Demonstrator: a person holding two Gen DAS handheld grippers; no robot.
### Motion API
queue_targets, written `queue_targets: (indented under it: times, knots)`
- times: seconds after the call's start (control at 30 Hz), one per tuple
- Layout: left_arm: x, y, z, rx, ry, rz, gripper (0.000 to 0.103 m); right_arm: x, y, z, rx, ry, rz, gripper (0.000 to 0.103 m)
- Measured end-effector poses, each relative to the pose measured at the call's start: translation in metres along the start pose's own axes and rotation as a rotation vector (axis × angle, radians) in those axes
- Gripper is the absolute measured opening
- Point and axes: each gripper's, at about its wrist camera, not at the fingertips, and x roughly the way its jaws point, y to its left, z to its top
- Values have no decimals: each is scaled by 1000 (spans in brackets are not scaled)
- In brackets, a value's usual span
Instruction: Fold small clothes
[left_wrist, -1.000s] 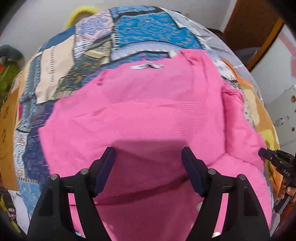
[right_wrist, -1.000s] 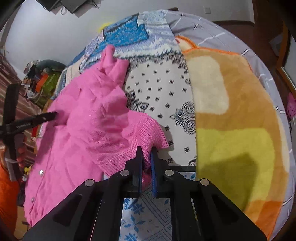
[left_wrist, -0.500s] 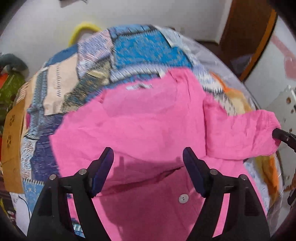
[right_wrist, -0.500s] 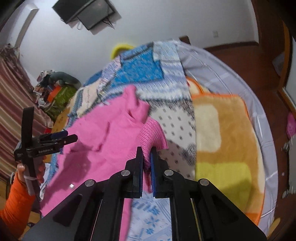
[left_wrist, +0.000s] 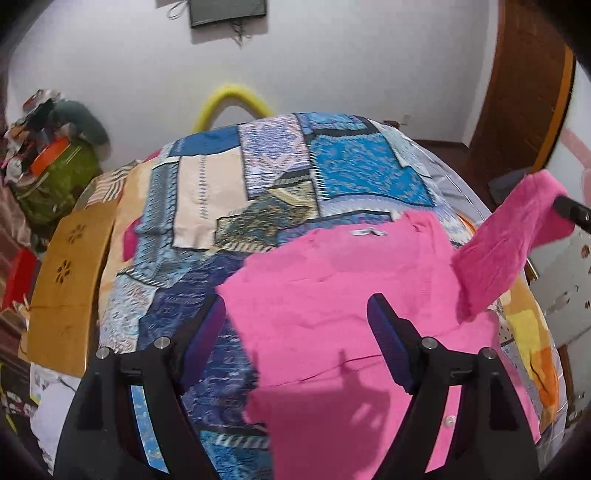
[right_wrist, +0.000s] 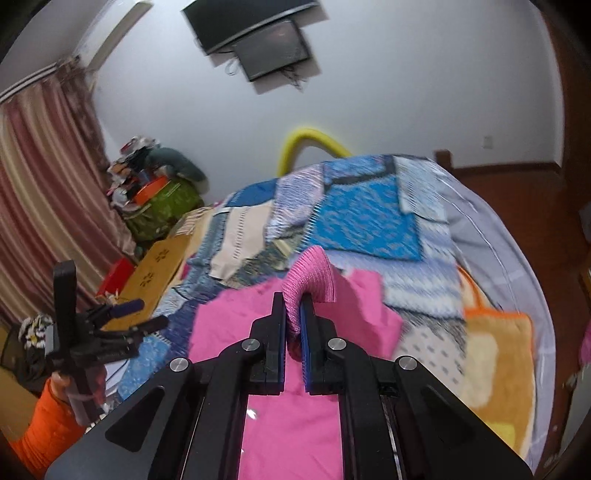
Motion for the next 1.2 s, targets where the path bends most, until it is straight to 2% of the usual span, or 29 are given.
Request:
queue_targets:
  times: [0.2,0.4,0.6,0.77,0.83,0.9,0.97,1.07,1.2]
  knots:
    - [-3,35,-10,-33,-5,24,79,45,53,16,-95,50,37,6]
    - [3,62,-23,-51,8,40,79,99,86,2,-154,165,61,6]
    - [19,76,-33,-72,50,39,79,152,99,-29,-159,295,77,6]
    - [28,79,-40,-82,71,36,79,177,100,-49,-139,381,82,9]
    - [32,80,-41,-85,78,36,79,188,101,-56,-126,441,94,10]
    - [35,79,-43,-87,87,36,79,196,102,-62,-122,490,88,16]
    - [35,78,-44,-87,92,33,79,197,105,-66,-134,498,91,25]
    - [33,76,-44,-82,92,32,79,187,107,-65,-150,476,76,44]
    - [23,71,-43,-71,73,33,79,165,103,-56,-144,437,53,53]
